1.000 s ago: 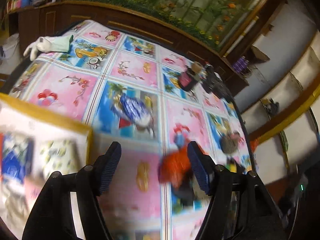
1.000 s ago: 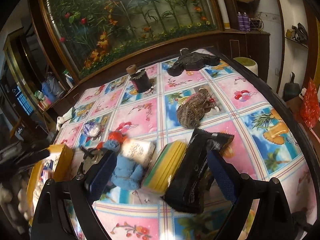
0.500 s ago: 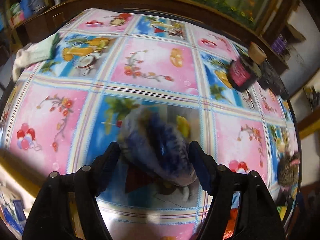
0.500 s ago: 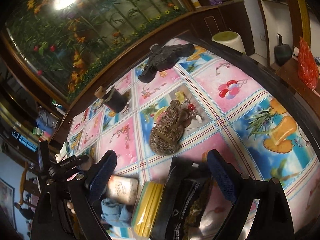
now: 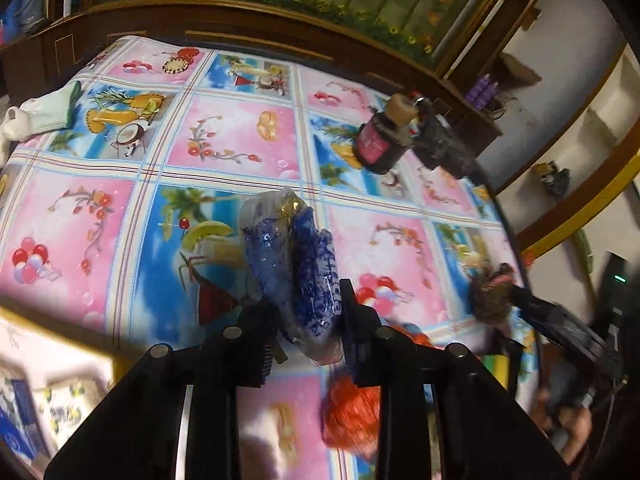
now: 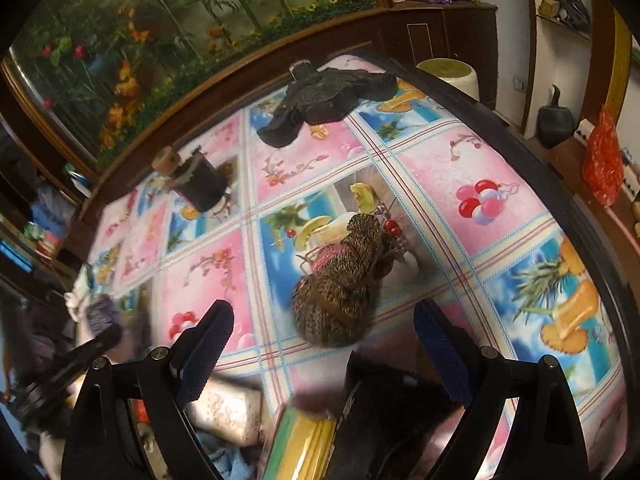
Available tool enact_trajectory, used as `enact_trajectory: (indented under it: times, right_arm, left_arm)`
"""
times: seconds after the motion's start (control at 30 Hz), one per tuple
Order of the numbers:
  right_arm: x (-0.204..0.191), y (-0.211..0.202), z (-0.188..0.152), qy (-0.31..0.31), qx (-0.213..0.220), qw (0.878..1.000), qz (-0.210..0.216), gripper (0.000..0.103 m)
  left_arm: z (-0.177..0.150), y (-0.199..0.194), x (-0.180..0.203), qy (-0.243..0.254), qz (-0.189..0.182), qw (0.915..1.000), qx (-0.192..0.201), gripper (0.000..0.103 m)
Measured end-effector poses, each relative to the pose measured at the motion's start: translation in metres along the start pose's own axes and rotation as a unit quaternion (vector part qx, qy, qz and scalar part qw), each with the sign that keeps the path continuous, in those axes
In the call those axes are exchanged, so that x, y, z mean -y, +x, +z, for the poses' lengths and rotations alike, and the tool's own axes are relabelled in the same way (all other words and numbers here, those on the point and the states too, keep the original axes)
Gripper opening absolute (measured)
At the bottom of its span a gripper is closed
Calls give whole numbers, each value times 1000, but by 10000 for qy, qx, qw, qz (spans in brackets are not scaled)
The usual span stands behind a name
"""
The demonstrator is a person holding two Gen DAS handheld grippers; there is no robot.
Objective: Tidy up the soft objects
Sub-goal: 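Grasp the blue-and-white plastic bag with the left gripper while the right grasps the brown knitted item, then carry the blue bag and brown knitted item into the tray and open both grippers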
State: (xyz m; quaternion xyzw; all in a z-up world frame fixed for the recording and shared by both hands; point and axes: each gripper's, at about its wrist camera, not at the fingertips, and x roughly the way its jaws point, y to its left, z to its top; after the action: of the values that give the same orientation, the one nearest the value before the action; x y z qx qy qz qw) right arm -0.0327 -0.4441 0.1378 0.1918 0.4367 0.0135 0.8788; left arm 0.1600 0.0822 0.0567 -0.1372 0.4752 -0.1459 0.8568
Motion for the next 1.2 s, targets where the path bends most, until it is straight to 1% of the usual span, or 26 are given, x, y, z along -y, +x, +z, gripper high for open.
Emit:
enact_trajectory:
  times: [0.07,0.13,0.17,0.2,0.23,0.27,0.3,0.37,0.5,0.63,0.7,0.8,0.87,0.93,1.07,1.2]
  right_arm:
    - [-11,13,5,-170,-138,9992,-340,90]
    - [-16,25,9,-299,-244,9974,-606,83]
    - [-18,30,10,-313,-321,9967,-673,70]
    - [-19,35,11,-300,-406,9970,-585,46]
    - [-20,36,11,-291,-441,9975,-472,46]
    - [-21,33,10,-330,-403,9974,-496,46]
    - [-21,29,9,-373,-337,9974,-514,45]
    - [-23,14,4,-418,-182,9984,-343,45]
    - [-28,-20,-9,-484,99,9987,-87,45]
    - [-44,-57,-35,-730,253,9966,292,45]
    - [-59,-72,-52,-919,265,9940,534,45]
    - [-82,-86,-79,-1237,203,9885,851,46]
    - [-101,-93,-100,-1491,124,9831,1059,46]
    - [-118,-98,-121,-1756,37,9768,1225,45]
    - [-154,-107,-159,-2230,-192,9614,1603,46]
    - [-188,-107,-187,-2674,-413,9455,1813,46]
  left_arm:
    - [-8,-25,-3,8,-167,9998,141,24]
    - [-18,-53,-9,14,-282,9991,307,25]
    - [-24,-68,-15,-13,-324,9987,387,25]
    - [-30,-82,-23,-57,-351,9983,467,25]
    - [-34,-94,-30,-94,-336,9979,543,25]
    - [-40,-106,-37,-130,-292,9976,618,25]
    - [-47,-119,-46,-179,-244,9972,688,25]
    - [-62,-147,-68,-325,-116,9958,854,25]
    - [-98,-190,-111,-646,379,9908,1131,25]
    - [-139,-209,-149,-1008,904,9841,1151,25]
    - [-157,-211,-165,-1175,1055,9816,1070,25]
    - [-179,-204,-183,-1404,1175,9797,820,25]
    - [-186,-202,-189,-1426,1246,9792,727,25]
    - [-188,-199,-193,-1418,1393,9778,659,25]
    - [-175,-183,-199,-1332,1499,9787,450,25]
    - [-152,-158,-205,-1216,1676,9780,263,26]
